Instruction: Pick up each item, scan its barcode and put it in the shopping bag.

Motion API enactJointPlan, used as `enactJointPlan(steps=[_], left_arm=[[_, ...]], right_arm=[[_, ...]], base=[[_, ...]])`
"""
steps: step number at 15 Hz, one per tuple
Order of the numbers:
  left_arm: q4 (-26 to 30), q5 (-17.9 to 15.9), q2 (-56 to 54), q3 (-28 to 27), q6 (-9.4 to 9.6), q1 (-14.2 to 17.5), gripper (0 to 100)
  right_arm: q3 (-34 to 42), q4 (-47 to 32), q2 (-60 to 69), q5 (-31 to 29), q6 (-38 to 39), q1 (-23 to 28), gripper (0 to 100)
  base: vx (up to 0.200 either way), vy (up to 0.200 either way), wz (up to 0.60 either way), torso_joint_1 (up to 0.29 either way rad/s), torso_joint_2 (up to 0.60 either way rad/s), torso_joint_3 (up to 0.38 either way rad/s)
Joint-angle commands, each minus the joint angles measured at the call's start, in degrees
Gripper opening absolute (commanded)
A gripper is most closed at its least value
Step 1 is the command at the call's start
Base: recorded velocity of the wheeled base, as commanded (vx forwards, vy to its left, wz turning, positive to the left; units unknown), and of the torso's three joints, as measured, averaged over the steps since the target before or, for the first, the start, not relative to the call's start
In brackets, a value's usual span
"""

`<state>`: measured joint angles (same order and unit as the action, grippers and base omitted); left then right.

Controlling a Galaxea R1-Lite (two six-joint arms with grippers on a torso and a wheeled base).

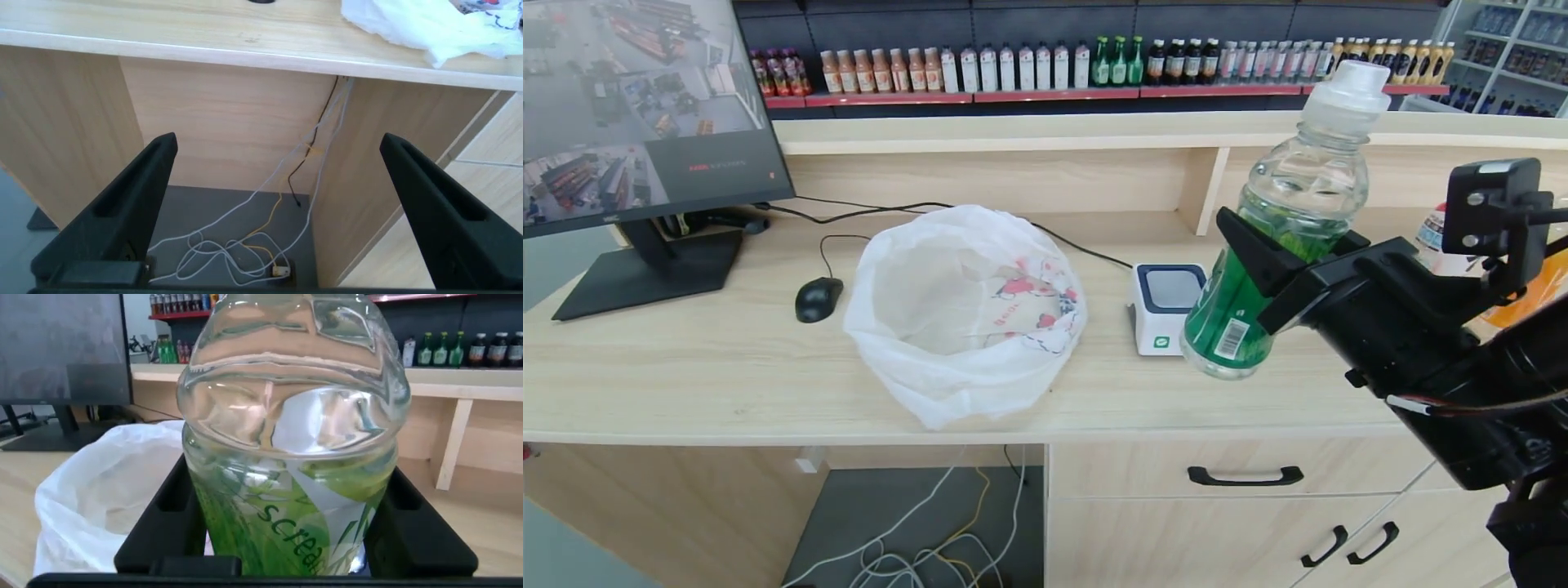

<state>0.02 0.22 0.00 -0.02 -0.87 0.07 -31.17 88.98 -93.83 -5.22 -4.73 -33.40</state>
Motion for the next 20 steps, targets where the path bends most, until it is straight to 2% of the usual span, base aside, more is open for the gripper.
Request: enactJointPlan(steps=[1, 3, 7, 10, 12, 14, 16, 17, 18, 20], left_arm=[[0.06, 0.04, 0.00, 0.02, -0.01, 0.01, 100], [0.06, -0.04, 0.00, 0.02, 0.07, 0.01, 100], [-0.02, -0.04, 0.00, -0.06, 0.07, 0.01, 100], [-0.02, 0.04, 0.00, 0.02, -0.01, 0.01, 100], [-0.02, 0.04, 0.00, 0.02, 0.07, 0.01, 100], [0.06, 0.04, 0.00, 0.02, 0.07, 0.01, 100], [-0.02, -0.04, 0.00, 0.02, 0.07, 0.01, 100], [0.06, 0.04, 0.00, -0.06, 0.07, 0.01, 100], [0.06, 0.04, 0.00, 0.02, 0.16, 0.01, 100], [-0.02, -0.04, 0.00, 0.02, 0.16, 0.01, 100]], right_arm=[[-0.47, 0.05, -0.12, 0.03, -0.02, 1.32, 0], [-1.44, -0.03, -0.04, 0.03, -0.10, 1.76, 0], [-1.79, -0.21, -0.39, 0.21, -0.37, 2.38, 0], [-6.89, 0.05, -3.73, 1.44, -2.04, 3.17, 0], [-9.52, -0.21, -5.92, 8.03, -7.84, 5.01, 0], [-11.81, 0.23, -8.39, 8.82, -11.44, 7.65, 0], [-17.96, 1.02, -13.92, 10.40, -16.19, 9.85, 0], [-21.12, 1.02, -15.77, 13.04, -17.33, 10.46, 0], [-26.13, 1.02, -17.09, 18.84, -21.99, 13.01, 0], [-27.10, 1.02, -16.74, 24.82, -25.68, 16.00, 0]], base=[[0.000, 0.200, 0.00, 0.007, 0.01, 0.002], [0.000, 0.200, 0.00, 0.005, 0.00, 0.002], [0.000, 0.000, 0.00, 0.000, 0.00, 0.000], [0.000, 0.000, 0.00, 0.000, 0.00, 0.000], [0.000, 0.000, 0.00, 0.000, 0.00, 0.000], [0.000, 0.000, 0.00, 0.000, 0.00, 0.000], [0.000, 0.000, 0.00, 0.000, 0.00, 0.000], [0.000, 0.000, 0.00, 0.000, 0.00, 0.000], [0.000, 0.000, 0.00, 0.000, 0.00, 0.000], [0.000, 0.000, 0.00, 0.000, 0.00, 0.000]])
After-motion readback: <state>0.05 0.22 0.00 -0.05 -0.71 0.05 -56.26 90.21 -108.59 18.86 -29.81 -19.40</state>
